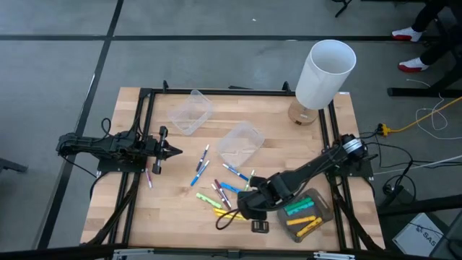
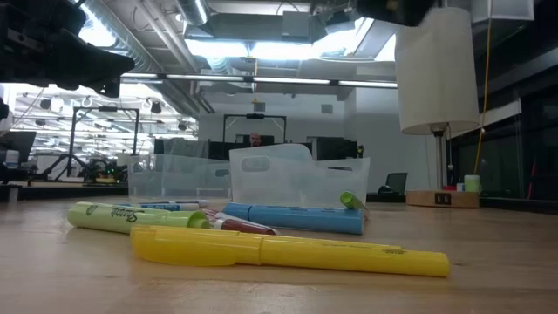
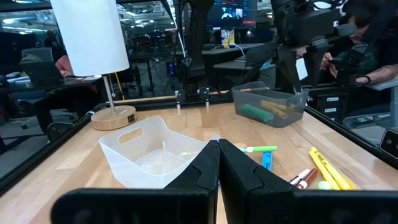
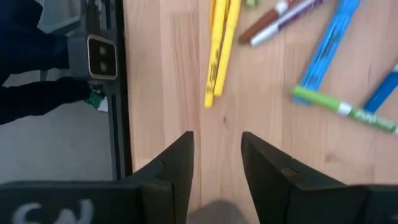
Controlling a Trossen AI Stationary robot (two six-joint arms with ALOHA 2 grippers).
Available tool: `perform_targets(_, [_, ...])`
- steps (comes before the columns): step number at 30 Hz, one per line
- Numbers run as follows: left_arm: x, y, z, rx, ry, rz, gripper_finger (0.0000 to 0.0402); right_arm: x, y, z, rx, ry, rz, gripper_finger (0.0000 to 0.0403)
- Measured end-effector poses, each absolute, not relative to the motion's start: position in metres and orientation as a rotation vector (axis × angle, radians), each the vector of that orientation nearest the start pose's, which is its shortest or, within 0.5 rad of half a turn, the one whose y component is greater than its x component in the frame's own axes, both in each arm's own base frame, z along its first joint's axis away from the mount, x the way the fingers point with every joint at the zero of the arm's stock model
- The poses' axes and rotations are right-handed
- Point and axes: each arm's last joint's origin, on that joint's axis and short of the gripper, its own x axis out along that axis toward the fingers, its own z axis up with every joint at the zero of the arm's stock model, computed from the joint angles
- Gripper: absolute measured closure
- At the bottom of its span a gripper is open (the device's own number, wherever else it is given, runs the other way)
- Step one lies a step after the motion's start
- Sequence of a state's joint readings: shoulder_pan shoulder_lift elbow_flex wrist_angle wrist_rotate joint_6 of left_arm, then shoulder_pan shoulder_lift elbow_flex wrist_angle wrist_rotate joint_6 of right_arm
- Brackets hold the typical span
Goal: Pick & Place Markers
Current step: Put the green marker into the transparent bin
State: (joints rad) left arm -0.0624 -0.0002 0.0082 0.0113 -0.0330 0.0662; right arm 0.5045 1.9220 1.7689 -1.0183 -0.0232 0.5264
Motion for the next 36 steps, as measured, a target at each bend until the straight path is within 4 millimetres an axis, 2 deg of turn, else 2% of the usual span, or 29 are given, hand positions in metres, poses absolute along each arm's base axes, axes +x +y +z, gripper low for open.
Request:
perform_targets(5, [0.097, -0.005, 0.167, 0.065, -0.021, -0.029, 0.0398, 0.361, 0.195, 0.287, 0.147, 1.200, 0.173, 0.0269])
perform_targets(12, [0.097, -0.005, 0.167, 0.065, -0.020, -0.029, 0.0398, 0.361, 0.195, 0.288, 0.080, 1.188, 0.219, 0.0269])
perform_targets(21, [0.097, -0.005, 0.167, 0.065, -0.020, -0.029, 0.0398, 0.355, 0.191, 0.285, -0.238, 1.209, 0.397, 0.0269])
perform_targets(26, [0.097, -0.005, 0.167, 0.065, -0.021, -0.029, 0.0398, 0.351, 0.186, 0.283, -0.424, 1.234, 0.413, 0.0269])
perform_targets(36, [0.097, -0.005, 0.167, 0.065, -0.021, -0.029, 0.0398, 0.358, 0.167, 0.282, -0.528, 1.244, 0.406, 0.0269])
